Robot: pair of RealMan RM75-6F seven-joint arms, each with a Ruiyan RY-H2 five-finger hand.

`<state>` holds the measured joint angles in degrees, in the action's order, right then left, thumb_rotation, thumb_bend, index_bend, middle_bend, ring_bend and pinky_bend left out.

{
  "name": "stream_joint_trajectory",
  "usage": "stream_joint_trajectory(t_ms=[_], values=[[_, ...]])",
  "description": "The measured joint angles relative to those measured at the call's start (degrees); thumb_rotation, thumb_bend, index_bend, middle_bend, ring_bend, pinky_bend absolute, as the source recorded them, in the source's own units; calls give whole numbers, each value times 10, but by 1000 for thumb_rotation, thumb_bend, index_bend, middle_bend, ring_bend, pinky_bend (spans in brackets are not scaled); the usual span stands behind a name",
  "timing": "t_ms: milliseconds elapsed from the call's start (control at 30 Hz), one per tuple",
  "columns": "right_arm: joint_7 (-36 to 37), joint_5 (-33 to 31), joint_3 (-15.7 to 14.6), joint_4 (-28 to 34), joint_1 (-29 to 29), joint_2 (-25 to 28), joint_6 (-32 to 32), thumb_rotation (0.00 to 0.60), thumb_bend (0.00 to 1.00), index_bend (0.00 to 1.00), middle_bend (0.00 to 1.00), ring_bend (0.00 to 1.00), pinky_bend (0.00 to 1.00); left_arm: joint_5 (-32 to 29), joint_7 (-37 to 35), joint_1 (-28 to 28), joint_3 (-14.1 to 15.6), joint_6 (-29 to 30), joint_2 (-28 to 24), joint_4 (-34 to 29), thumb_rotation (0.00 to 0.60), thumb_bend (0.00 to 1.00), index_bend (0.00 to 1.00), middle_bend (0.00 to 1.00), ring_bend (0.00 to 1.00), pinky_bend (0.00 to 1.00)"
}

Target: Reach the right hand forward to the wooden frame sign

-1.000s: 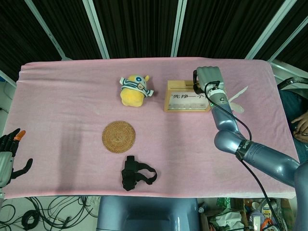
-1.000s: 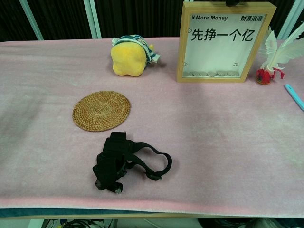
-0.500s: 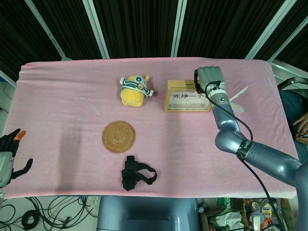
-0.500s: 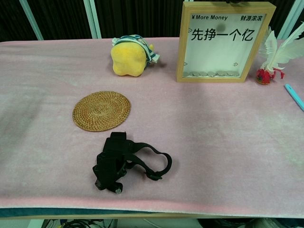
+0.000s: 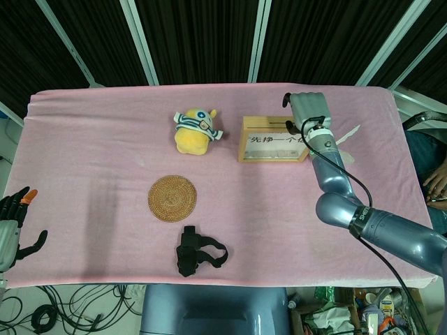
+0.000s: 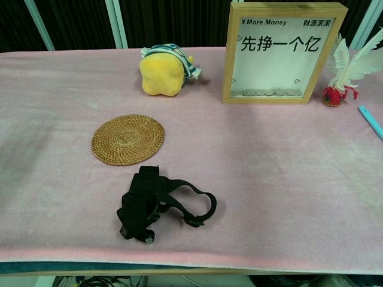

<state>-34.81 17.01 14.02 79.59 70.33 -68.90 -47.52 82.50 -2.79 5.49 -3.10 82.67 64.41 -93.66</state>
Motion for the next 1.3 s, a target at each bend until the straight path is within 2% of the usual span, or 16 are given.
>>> stream_joint_trajectory(t_ms=[67,133,200,333,400,433,533,600,700,800,867,967,1133,1300], values=[[6,14,1,30,-11,13,-22,600,270,315,743,844,895,0,-1,0,0,0,0,-1,600,354,66,5,0,0],[11,24,0,63,-23,29,-41,600,259,301,568,708,779,1,-2,0,1,0,-1,-1,600,354,66,5,0,0],[18,34,-2,112,-41,53,-64,600,246,298,441,597,667,2,-2,0,1,0,-1,-1,600,354,66,5,0,0],[37,65,-12,231,-96,110,-126,600,198,275,262,399,431,6,-3,0,3,0,-1,-2,600,355,66,5,0,0],[47,92,-21,283,-129,132,-167,600,196,247,203,333,339,8,-2,0,4,1,-1,-1,600,355,66,5,0,0],[55,123,-32,319,-159,145,-207,600,196,234,177,305,306,9,-2,0,4,2,0,-1,600,354,66,5,0,0],[64,188,-56,355,-208,155,-273,600,194,215,131,252,260,12,0,-1,4,6,0,0,600,354,66,5,0,0],[69,257,-84,371,-252,154,-330,600,182,215,130,249,250,16,3,-1,4,9,0,1,600,354,66,5,0,0],[70,367,-130,375,-321,138,-413,600,174,215,130,250,238,24,12,-2,6,15,2,4,600,354,65,4,0,0],[75,472,-180,356,-405,98,-496,600,175,215,130,249,232,31,21,-4,8,21,4,4,600,354,66,4,0,0],[82,526,-210,325,-461,58,-543,600,175,215,130,248,232,34,23,-5,10,24,4,3,600,354,65,4,0,0],[99,563,-234,268,-510,11,-569,600,175,215,126,249,230,40,25,-7,11,30,4,3,600,354,65,4,0,0],[155,596,-245,190,-546,-24,-553,600,175,215,113,247,226,56,39,-9,15,40,5,7,600,355,65,4,0,0],[186,606,-232,147,-560,-32,-528,600,175,206,93,237,226,78,50,-11,26,47,10,13,600,355,65,4,0,0]])
